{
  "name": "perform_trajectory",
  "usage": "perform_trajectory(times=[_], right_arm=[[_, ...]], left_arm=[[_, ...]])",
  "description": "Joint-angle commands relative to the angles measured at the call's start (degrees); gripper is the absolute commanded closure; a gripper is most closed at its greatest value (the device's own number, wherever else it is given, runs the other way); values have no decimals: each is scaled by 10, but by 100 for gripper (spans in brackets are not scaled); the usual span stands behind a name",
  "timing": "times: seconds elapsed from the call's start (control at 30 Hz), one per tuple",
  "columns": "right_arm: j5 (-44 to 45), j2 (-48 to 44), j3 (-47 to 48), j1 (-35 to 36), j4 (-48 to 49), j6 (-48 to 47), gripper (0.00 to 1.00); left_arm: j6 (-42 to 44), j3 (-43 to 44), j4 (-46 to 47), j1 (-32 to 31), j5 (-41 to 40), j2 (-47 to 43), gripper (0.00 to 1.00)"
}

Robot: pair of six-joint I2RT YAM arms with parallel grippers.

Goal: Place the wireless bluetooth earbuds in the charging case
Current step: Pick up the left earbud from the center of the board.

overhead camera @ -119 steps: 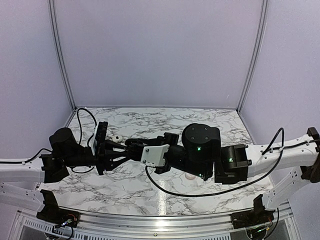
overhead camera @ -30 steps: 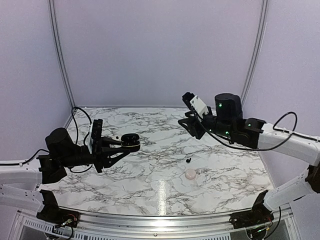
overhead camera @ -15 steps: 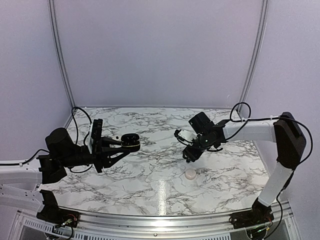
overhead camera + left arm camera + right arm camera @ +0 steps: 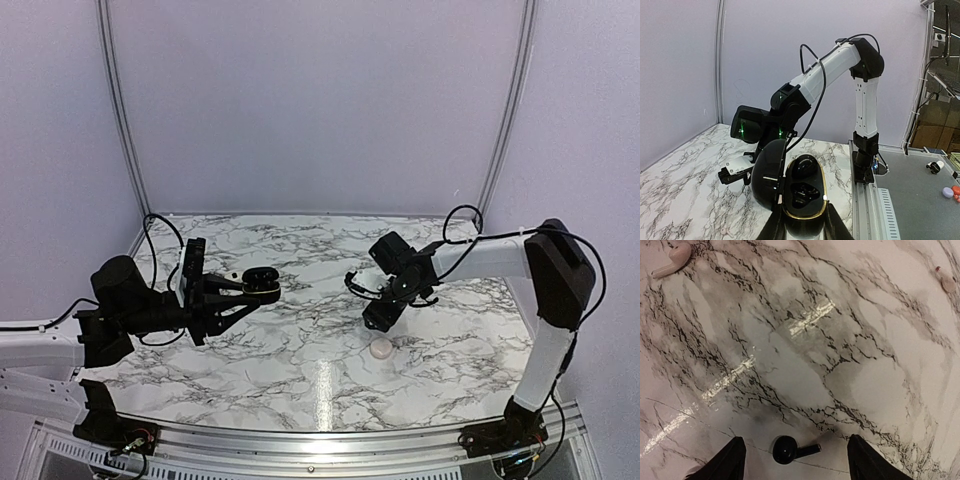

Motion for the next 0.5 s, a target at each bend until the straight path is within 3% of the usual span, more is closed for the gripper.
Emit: perform_trajectory(times=[0.0, 0.47], right_arm=[[41, 25, 34, -5, -15, -3, 30], [59, 83, 102, -24, -38, -1, 31]], left_arm=[[0, -1, 23, 1, 2, 1, 100], [2, -6, 23, 1, -4, -2, 100]])
